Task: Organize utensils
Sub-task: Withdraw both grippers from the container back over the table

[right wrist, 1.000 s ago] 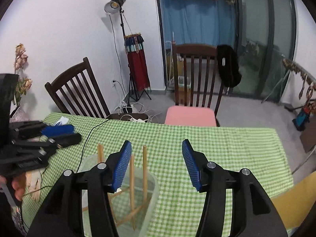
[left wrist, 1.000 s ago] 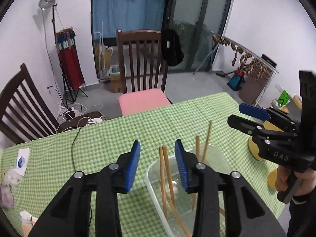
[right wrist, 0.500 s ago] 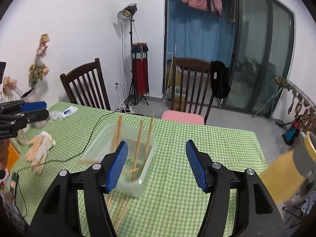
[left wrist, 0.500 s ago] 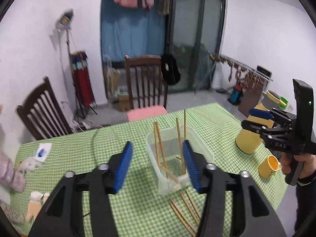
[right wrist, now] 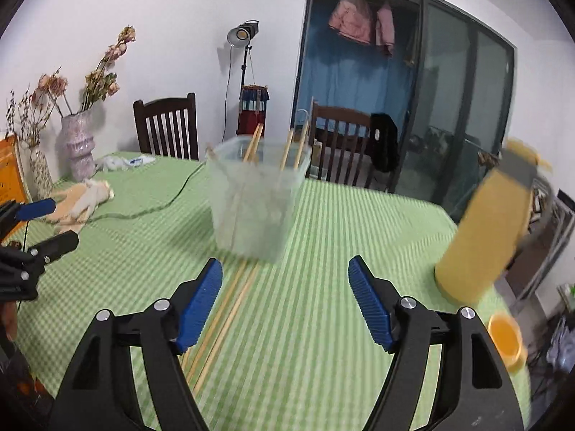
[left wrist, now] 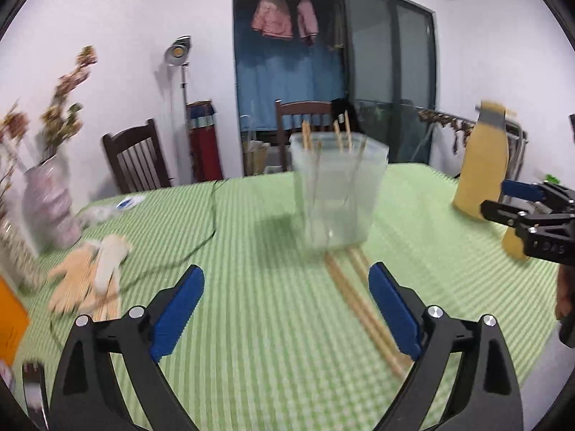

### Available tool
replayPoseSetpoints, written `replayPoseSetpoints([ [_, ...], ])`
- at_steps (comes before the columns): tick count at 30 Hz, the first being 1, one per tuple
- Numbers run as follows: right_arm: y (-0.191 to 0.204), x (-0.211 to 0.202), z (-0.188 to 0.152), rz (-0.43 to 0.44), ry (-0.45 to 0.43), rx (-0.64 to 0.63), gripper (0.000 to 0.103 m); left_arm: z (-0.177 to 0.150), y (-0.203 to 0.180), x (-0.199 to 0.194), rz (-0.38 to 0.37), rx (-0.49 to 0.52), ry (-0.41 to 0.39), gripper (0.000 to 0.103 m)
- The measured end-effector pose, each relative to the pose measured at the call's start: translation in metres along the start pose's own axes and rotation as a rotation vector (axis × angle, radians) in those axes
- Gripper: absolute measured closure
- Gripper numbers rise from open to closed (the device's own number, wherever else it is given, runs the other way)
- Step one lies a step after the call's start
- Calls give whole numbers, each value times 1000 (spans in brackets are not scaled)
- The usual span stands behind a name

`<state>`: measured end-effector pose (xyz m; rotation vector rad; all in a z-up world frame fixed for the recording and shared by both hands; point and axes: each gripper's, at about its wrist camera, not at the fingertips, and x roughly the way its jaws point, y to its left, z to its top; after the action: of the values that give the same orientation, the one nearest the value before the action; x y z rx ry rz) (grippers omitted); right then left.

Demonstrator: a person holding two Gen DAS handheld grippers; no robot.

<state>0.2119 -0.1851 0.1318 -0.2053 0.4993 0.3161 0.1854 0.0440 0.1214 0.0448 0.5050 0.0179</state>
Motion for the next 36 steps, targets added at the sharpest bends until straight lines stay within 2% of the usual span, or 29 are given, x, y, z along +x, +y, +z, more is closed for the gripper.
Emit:
replayPoseSetpoints([
  [3, 15, -9, -27, -19, -4, -14, 33, -39, -3, -18, 97, 6, -24, 13],
  [6, 27, -18, -52, -34, 3, -9, 33, -66, -8, -35, 140, 15, -36, 11],
  [10, 38, -30, -84, -25, 31, 1, 33, -85, -14, -48, 103, 30, -27, 11],
  [13, 39, -44, -106, -60, 50, 12, 33, -96, -20, -55, 100, 67, -35, 11],
  [15, 37, -51, -115, -53, 62, 38, 33, -102, -23, -57, 82, 71, -35, 7],
  [17, 37, -53, -124, -38, 73, 46, 33, -112, -27, -53, 64, 71, -6, 7],
  [20, 44, -45, -133, -43, 96, 11, 33, -123, -32, -45, 38, 67, 41, 7],
  [26, 45, -20, -134, -4, 137, 49, 33, -124, -34, -22, 7, 24, 99, 7],
  [31, 52, 6, -125, 40, 180, 36, 46, -125, -29, 0, 13, 7, 163, 7],
  [35, 57, 31, -114, 58, 225, 18, 67, -116, -12, 9, 7, -54, 183, 7],
  [36, 58, 35, -111, 60, 232, 17, 68, -114, -8, 11, 9, -65, 183, 7],
])
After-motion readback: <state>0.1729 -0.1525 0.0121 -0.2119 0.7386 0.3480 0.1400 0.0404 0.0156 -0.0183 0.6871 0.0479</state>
